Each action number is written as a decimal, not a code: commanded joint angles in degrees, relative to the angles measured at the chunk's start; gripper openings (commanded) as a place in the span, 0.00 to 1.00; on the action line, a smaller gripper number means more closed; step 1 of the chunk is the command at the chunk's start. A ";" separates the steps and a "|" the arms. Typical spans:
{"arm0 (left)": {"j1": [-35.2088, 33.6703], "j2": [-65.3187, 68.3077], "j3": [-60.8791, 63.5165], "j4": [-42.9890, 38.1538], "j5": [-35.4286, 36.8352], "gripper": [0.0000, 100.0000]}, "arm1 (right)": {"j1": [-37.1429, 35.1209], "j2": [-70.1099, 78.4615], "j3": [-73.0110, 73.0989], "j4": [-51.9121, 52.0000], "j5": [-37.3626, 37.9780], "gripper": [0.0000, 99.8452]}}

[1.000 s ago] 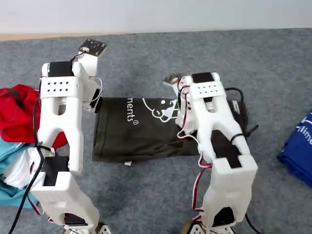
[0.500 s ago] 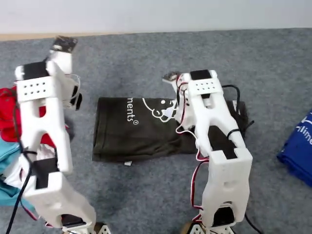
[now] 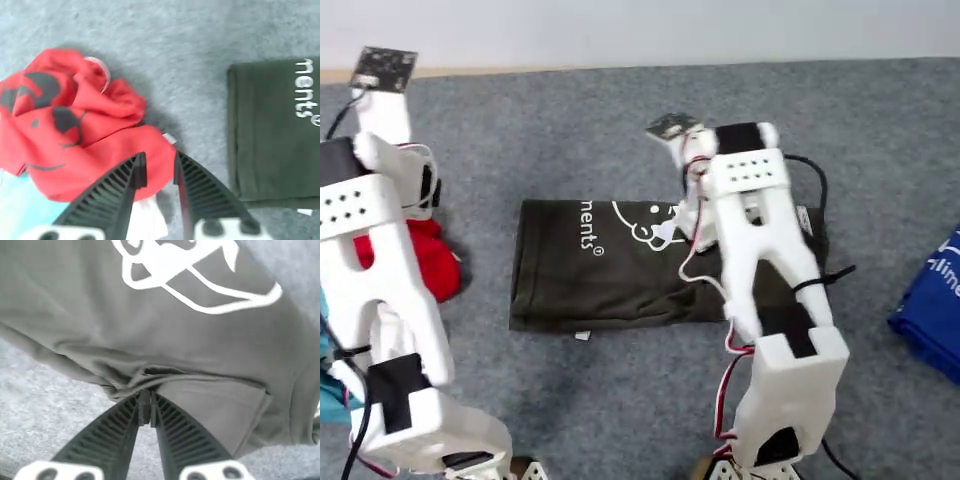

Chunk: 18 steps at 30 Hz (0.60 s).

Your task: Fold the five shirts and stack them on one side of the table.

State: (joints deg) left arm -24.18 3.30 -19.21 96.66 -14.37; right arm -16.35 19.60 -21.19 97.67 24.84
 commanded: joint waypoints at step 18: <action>-18.81 -2.64 -1.45 3.69 0.26 0.10 | -22.02 5.23 -2.90 -22.37 -26.37 0.12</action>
State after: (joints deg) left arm -42.64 3.30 -19.21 98.95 -14.37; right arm -36.31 25.05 -21.19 76.57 -0.31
